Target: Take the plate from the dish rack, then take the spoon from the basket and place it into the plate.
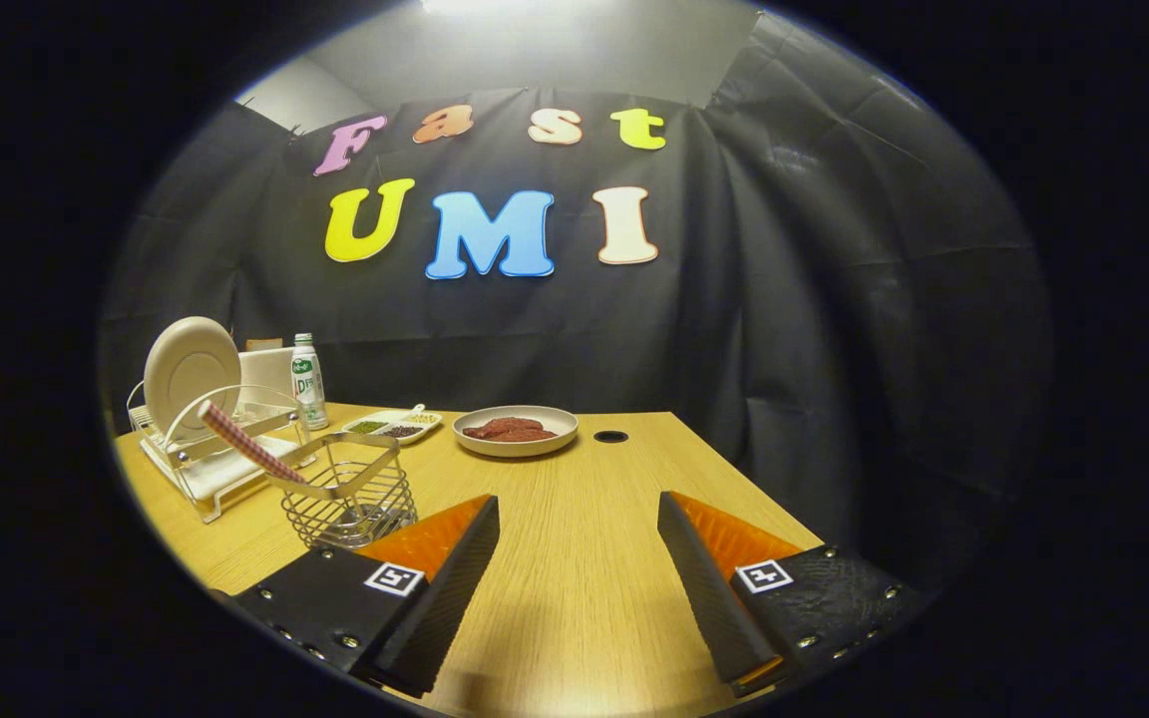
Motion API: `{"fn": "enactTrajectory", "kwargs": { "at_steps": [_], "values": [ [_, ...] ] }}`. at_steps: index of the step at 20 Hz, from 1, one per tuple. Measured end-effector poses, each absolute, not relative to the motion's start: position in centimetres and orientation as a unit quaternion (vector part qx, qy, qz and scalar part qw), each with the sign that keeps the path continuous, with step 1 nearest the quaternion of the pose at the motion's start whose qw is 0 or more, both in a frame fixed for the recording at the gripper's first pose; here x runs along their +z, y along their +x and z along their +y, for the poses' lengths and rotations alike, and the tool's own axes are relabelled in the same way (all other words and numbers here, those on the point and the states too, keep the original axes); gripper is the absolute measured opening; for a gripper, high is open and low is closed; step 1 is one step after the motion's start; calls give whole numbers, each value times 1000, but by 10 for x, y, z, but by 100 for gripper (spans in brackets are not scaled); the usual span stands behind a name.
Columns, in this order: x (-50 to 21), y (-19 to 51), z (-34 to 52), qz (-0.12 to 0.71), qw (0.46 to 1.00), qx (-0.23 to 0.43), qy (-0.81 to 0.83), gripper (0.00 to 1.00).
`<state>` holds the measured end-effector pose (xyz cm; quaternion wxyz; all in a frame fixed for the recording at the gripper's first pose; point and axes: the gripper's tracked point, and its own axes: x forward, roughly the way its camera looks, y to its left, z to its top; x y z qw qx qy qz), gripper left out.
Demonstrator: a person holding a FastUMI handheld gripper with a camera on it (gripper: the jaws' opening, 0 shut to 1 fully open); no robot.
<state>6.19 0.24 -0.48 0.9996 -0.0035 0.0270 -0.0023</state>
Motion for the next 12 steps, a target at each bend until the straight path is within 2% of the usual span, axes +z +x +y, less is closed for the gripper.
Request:
{"fn": "enactTrajectory", "kwargs": {
  "at_steps": [3, 6, 12],
  "values": [
    [5, 91, 1, 22, 1000, -9, 11, 98],
    [30, 111, -5, 7, 999, -44, 27, 98],
    [96, 80, 8, 14, 995, -98, -12, 98]
  ]
}}
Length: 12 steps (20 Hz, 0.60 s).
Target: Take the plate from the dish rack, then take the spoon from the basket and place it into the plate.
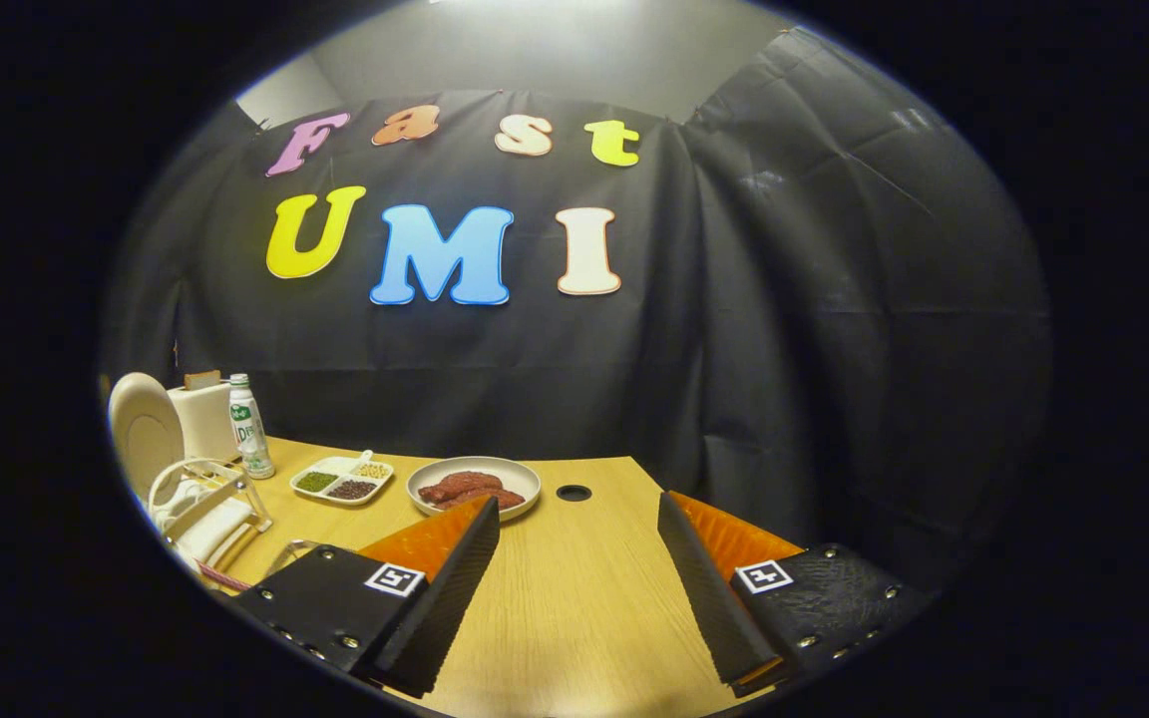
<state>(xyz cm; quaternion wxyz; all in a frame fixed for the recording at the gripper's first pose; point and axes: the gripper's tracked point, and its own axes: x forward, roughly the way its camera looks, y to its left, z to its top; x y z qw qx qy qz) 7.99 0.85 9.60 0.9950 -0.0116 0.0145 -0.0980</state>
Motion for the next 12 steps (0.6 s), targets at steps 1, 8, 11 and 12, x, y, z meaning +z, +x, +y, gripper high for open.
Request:
{"fn": "enactTrajectory", "kwargs": {
  "at_steps": [1, 8, 11, 12],
  "values": [
    [113, 69, 16, 7, 994, -106, -20, 98],
    [193, 18, 106, -28, 993, -116, -9, 97],
    [209, 9, 149, -23, 993, -115, -9, 98],
    [212, 7, 161, -18, 993, -120, -10, 98]
  ]
}}
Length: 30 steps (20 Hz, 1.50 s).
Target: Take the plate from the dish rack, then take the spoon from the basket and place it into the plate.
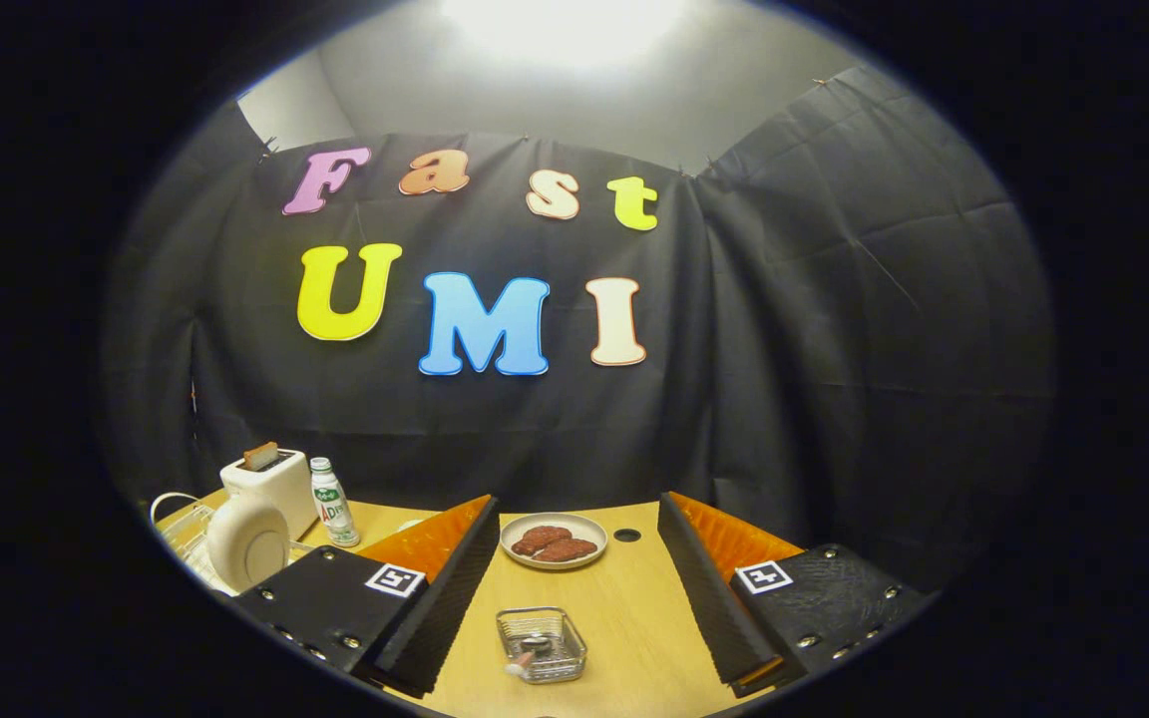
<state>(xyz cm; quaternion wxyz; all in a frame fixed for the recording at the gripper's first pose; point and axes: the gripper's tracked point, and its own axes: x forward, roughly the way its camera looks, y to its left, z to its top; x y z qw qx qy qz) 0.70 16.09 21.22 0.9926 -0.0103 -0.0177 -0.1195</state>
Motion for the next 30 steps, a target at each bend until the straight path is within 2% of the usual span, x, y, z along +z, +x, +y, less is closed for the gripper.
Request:
{"fn": "enactTrajectory", "kwargs": {
  "at_steps": [11, 17, 21, 22, 25, 26, 29, 30],
  "values": [
    [207, 28, 358, 52, 997, -60, 11, 97],
    [183, 57, 417, 95, 993, -68, -8, 97],
    [159, 73, 443, 130, 988, -74, -33, 89],
    [155, 78, 449, 134, 988, -71, -36, 83],
    [140, 84, 454, 151, 984, -82, -50, 82],
    [134, 87, 456, 161, 982, -84, -56, 66],
    [119, 91, 454, 180, 976, -91, -79, 63],
    [119, 92, 458, 184, 975, -85, -86, 50]
  ]
}}
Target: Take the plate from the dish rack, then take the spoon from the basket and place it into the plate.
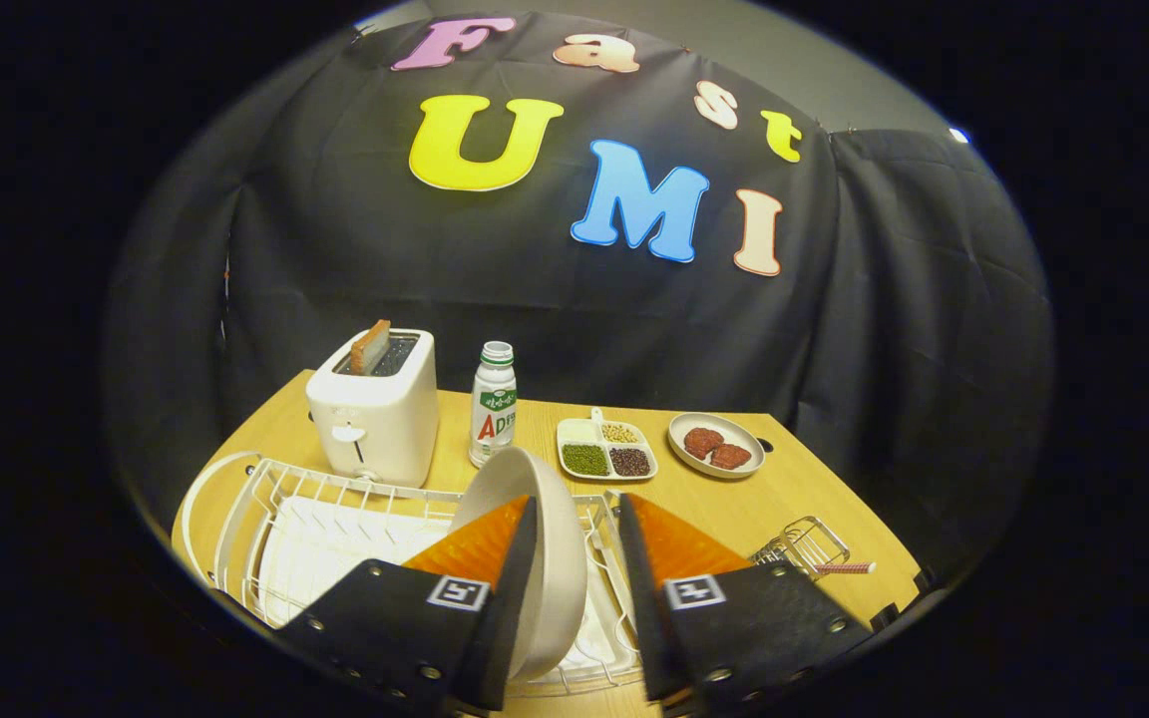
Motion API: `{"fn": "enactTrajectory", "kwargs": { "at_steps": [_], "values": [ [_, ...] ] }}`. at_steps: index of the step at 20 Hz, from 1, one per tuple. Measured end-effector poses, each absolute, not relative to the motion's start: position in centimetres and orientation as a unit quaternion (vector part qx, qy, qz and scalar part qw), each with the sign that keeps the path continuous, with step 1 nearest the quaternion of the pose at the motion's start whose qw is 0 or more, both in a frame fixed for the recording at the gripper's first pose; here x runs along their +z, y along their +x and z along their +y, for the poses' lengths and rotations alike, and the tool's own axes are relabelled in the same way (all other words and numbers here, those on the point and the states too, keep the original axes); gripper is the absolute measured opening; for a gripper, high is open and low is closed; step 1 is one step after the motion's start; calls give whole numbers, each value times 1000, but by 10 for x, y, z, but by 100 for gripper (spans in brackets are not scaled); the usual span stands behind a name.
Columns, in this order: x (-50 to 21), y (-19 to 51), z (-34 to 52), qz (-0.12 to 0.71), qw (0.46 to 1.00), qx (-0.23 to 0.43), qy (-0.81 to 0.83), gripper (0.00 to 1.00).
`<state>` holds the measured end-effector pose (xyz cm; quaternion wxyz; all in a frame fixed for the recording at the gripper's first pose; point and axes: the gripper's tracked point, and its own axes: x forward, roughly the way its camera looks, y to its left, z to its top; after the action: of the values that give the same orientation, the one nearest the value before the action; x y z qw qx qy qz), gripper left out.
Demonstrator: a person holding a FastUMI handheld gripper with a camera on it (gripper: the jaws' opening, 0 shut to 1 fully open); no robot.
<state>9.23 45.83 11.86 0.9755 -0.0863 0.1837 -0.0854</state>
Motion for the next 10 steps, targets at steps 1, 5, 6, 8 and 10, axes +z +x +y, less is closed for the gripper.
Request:
{"fn": "enactTrajectory", "kwargs": {
  "at_steps": [1, 5, 6, 8, 10],
  "values": [
    [117, 94, 457, 183, 975, -85, -97, 37],
    [119, 93, 451, 201, 959, -114, -161, 15],
    [119, 93, 450, 207, 954, -121, -180, 7],
    [123, 96, 446, 209, 947, -129, -208, 1],
    [129, 93, 444, 209, 939, -145, -229, 1]
  ]
}}
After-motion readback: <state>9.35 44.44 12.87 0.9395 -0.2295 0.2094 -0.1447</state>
